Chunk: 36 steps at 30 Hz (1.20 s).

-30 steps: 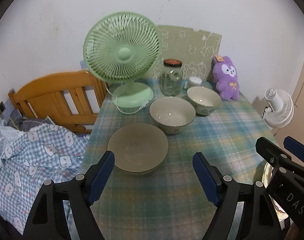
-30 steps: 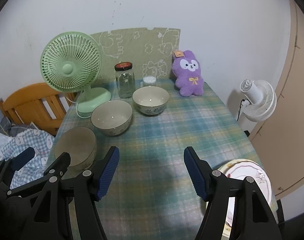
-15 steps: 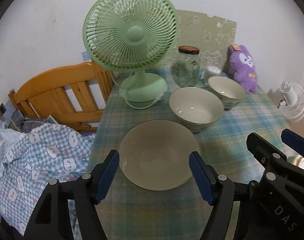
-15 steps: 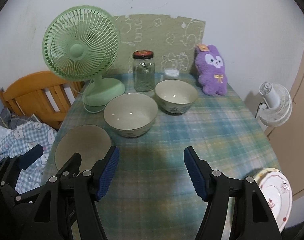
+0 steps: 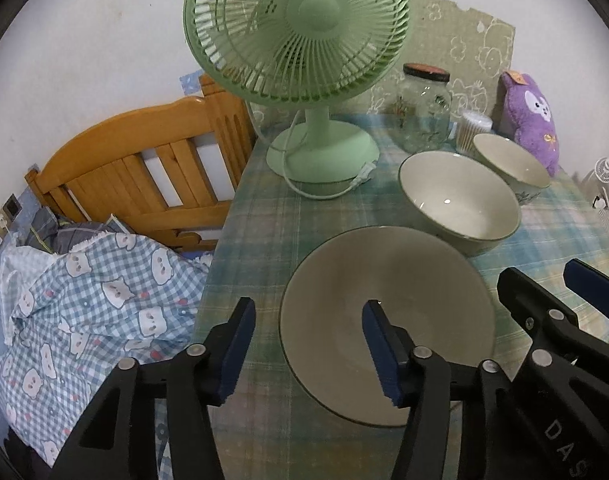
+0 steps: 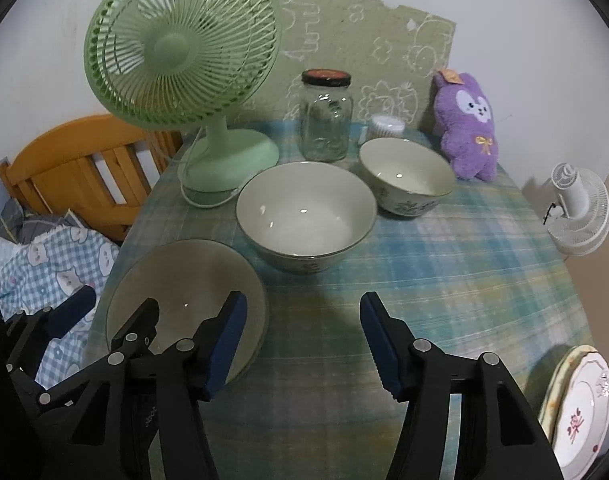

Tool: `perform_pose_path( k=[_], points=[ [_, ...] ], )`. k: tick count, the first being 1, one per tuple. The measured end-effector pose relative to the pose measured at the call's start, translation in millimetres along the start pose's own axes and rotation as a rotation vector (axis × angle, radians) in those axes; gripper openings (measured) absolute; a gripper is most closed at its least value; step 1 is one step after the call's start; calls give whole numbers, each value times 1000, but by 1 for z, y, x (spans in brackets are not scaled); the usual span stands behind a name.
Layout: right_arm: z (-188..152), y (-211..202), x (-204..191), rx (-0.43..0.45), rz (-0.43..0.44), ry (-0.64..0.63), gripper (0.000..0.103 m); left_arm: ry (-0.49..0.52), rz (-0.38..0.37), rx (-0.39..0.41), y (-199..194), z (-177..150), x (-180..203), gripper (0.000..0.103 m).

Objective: Organize plates and bowls
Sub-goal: 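Move both tools toward the plain grey plate beside the bowls, then close both grippers on the rim of the plain grey plate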

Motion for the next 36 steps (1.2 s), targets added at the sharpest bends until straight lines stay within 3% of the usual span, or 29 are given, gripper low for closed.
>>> perform_pose_path(
  k=[4,9,12,19,36],
  points=[
    [-2,10,-10,-23,7,-7,52,-2,1,-11,8,-1,-6,49],
    [-4,20,-17,-50,14,-14,35,-1,5,-27,18,-3,-10,39],
    [-5,26,-22,-70,27,-20,28,-7,-7,-37,23,-5,-12,29],
    [-7,30,-31,-83,39,-27,13,9,3,-32,25,-5,-11,18],
    [-11,22,-27,-95,4,-40,12,-11,-34,-56,16,-11,-6,15]
  ],
)
Point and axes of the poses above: each gripper's, at about its wrist camera, not at the fingertips, and y roughly the way its jaws point, x to its right, z to its top, the point moved 7 cm from there along y, roughly the way its jaws point, and after that the axes turned 13 degrees about -z, right-handed, at the moved point
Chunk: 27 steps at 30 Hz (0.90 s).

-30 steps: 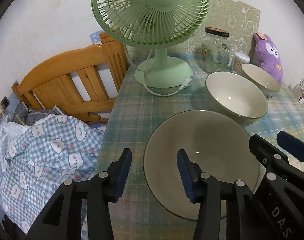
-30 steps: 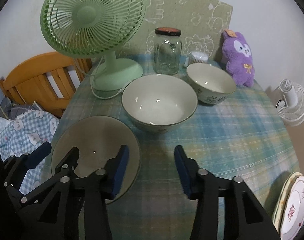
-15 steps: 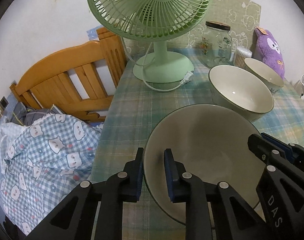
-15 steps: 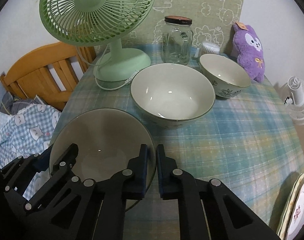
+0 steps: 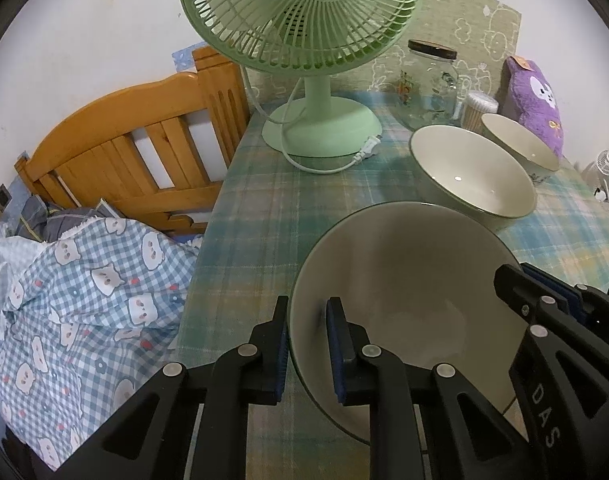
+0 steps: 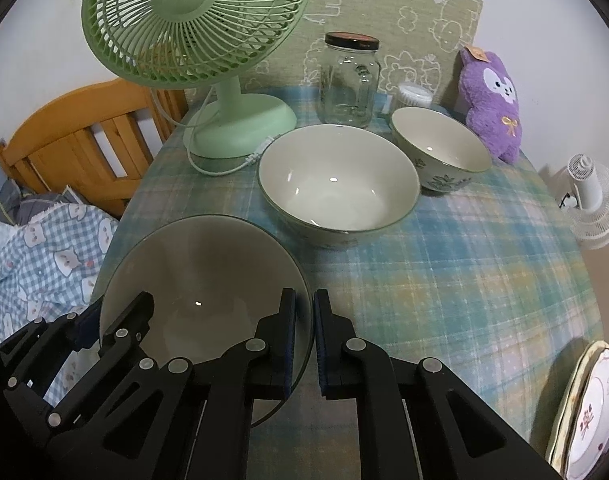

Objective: Organize plates and bowls
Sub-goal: 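Close both grippers on the rim of the plain grey plate, then lift the grey plate with both grippers and carry it toward the flower plate stack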

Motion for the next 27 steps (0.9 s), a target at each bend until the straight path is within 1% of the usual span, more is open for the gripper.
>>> perform_pose_path(
  k=[7,13,23,27],
  points=[
    [-8,-12,12,-3,-13,-1,12,-12,-11,-9,-11,-7,14,15],
    [-13,-25,27,13,-11,1,12,-10,-8,7,-24,-10,28,15],
    [-28,-48,66,30,-12,22,12,-5,-13,28,-47,-18,63,15],
    [-36,-56,83,35,-6,18,12,-22,-10,28,-54,-25,79,15]
  ],
)
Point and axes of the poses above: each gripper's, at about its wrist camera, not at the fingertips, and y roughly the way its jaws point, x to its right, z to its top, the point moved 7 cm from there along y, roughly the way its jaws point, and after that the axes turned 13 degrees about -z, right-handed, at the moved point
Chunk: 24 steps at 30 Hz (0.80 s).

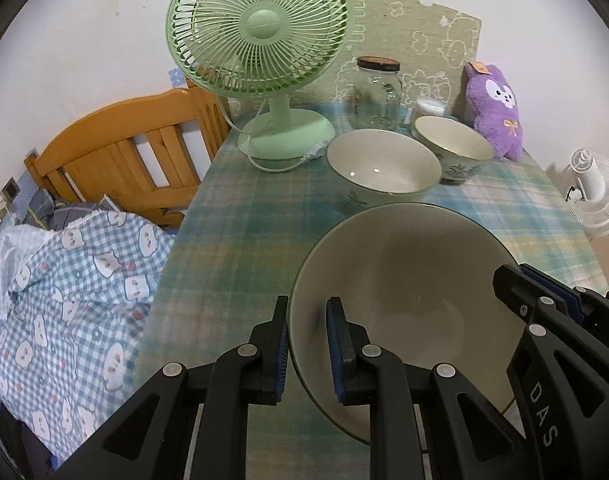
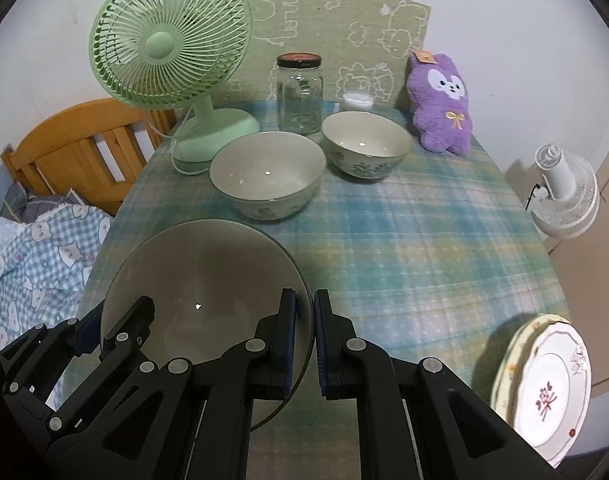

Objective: Organize plates and bowls
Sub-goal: 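Lift the grey plate with both grippers and carry it toward the flower plate stack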

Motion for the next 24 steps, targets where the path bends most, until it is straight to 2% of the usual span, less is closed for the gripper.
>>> perform_pose_path(
  k=[24],
  points=[
    [-62,-16,99,-2,8,-16,12,-25,14,-1,-21,-54,91,15]
  ],
)
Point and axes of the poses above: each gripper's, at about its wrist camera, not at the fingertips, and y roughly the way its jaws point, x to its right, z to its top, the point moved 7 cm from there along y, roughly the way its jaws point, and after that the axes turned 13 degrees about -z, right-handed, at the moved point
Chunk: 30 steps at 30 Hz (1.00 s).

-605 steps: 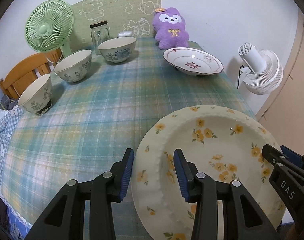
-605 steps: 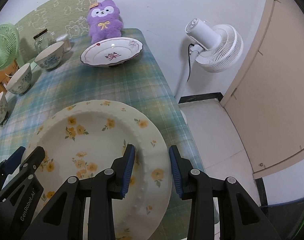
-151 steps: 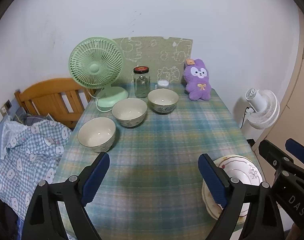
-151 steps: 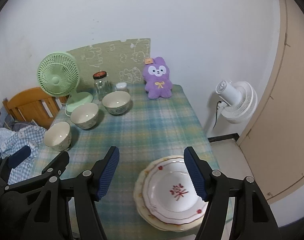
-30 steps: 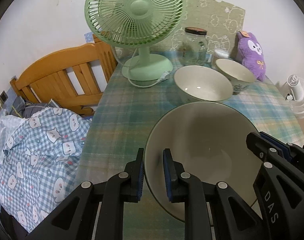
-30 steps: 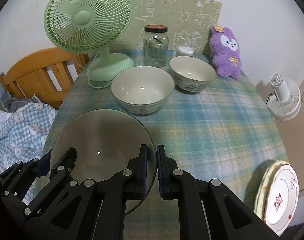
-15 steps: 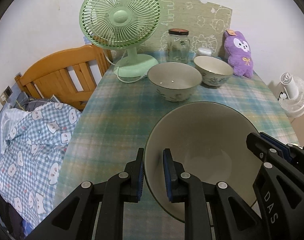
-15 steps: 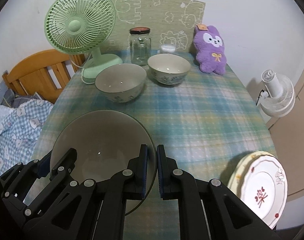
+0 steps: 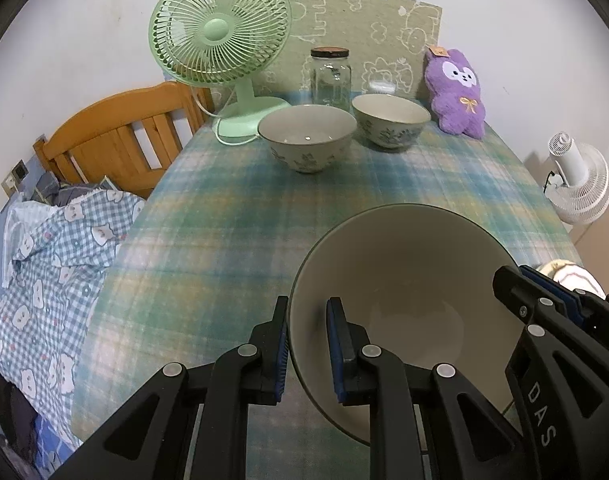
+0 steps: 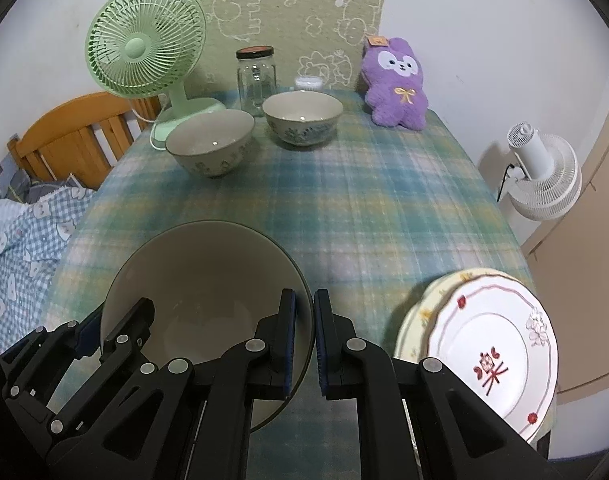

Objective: Organize plates and bowls
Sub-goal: 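Lift the grey plate with both grippers and carry it toward the flower plate stack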

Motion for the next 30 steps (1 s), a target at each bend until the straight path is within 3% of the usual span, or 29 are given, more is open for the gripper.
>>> perform_pose_path(
  k=[15,30],
  points=[
    [-34,9,27,-19,-18,4,12,12,-12,-20,6,-33,27,15],
    [-45,21,25,-36,-6,-16,14,31,-5,-25,12,-42,30,17]
  ],
)
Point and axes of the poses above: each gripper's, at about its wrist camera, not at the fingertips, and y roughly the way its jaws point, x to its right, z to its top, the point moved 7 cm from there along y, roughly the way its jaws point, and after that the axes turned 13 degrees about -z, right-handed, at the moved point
